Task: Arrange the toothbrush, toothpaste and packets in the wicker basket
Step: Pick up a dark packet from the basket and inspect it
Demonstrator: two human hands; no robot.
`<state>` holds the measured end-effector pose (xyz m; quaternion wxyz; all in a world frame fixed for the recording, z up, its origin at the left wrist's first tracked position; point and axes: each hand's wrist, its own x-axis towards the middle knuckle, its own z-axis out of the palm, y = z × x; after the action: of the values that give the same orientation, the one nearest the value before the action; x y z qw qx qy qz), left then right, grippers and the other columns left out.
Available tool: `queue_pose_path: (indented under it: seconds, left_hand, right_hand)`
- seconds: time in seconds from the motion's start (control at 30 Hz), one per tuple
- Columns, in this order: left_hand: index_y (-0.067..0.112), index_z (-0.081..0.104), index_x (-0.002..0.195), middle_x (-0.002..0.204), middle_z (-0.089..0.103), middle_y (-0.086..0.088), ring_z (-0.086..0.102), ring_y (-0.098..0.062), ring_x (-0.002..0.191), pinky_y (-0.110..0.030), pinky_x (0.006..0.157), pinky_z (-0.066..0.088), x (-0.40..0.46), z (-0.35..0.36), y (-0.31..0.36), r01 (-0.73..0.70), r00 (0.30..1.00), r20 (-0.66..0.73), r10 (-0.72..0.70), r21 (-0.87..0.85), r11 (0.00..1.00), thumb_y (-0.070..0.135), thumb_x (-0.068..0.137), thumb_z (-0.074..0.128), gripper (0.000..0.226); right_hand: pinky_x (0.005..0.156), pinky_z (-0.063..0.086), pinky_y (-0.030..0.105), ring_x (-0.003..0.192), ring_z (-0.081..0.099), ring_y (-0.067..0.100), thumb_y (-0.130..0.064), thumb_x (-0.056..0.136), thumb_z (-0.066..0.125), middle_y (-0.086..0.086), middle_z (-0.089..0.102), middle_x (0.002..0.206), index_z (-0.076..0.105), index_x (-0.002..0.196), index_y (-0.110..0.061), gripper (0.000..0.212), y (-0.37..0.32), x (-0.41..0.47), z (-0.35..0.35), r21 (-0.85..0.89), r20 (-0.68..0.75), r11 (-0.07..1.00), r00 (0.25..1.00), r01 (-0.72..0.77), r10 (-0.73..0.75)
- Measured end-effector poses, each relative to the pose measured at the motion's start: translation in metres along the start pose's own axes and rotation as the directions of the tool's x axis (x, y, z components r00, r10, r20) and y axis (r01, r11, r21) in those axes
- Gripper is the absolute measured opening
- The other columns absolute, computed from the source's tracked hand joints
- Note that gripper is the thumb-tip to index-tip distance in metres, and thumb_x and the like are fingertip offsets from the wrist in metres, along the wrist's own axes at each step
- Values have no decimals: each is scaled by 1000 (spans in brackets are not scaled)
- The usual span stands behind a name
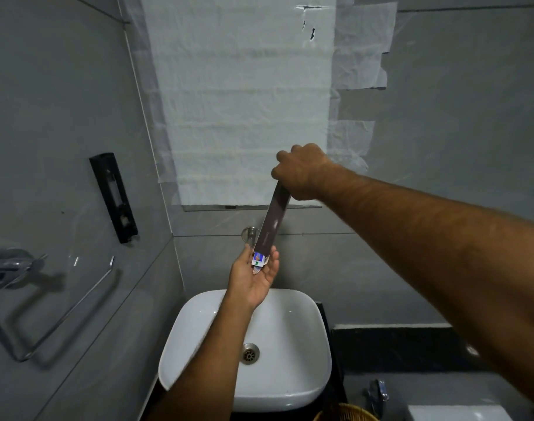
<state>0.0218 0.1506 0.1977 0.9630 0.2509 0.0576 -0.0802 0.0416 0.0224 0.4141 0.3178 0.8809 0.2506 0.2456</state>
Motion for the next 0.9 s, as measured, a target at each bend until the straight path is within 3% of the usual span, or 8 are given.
queue_pose_path:
  seconds: [0.2,0.37,0.5,0.63,0.73,0.8,0.9]
  left_hand:
    - [6,60,120,105,73,-14,64,-11,57,-18,44,48,-8,-4,-4,54,985,137,-106,335,940,48,89,56,53]
    - [3,58,120,80,70,-5,42,-7,45,-17,37,30,-14,4,-21,-35,981,168,-97,644,764,42,78,70,58]
    - [14,61,122,68,55,1,42,-11,51,-21,44,33,-19,-7,-34,-70,978,180,-107,766,639,36,93,59,37]
    - [10,57,110,69,55,-4,50,-16,54,-28,49,43,-26,-28,-49,-36,985,124,-123,834,551,34,97,52,28]
    - [10,59,105,83,66,-10,67,-23,72,-38,68,58,-25,-39,-64,5,995,47,-85,852,523,35,98,50,28]
    - [10,60,108,95,72,-13,73,-28,85,-43,78,60,-21,-39,-82,21,998,15,-61,838,545,35,98,50,29]
    - [13,59,111,107,74,-11,73,-28,95,-43,82,60,-13,-27,-129,62,994,5,-111,800,597,33,100,46,27]
  right_hand:
    - [67,41,39,101,60,29,-28,89,68,9,58,116,62,122,-20,35,22,-9,14,18,25,999,999,-40,39]
    - [65,42,40,98,59,30,-26,88,69,10,58,114,64,119,-19,32,32,-18,23,-6,34,999,998,-46,46]
    - [64,43,40,98,60,30,-25,89,68,9,58,111,65,118,-20,30,52,-35,33,8,18,994,994,-110,110]
    - [67,45,42,92,62,31,-19,89,66,10,59,102,65,114,-17,26,86,-64,57,56,133,948,943,-315,305]
    - [68,44,37,96,67,32,-15,89,63,9,67,105,66,114,-17,26,100,-103,97,128,318,867,848,-482,425]
    - [72,45,37,103,66,35,-15,87,63,13,68,114,63,117,-14,30,93,-140,135,238,427,773,778,-589,461]
    - [81,49,39,107,63,40,-14,84,69,21,66,117,55,116,-5,36,65,-204,196,456,596,476,655,-752,465]
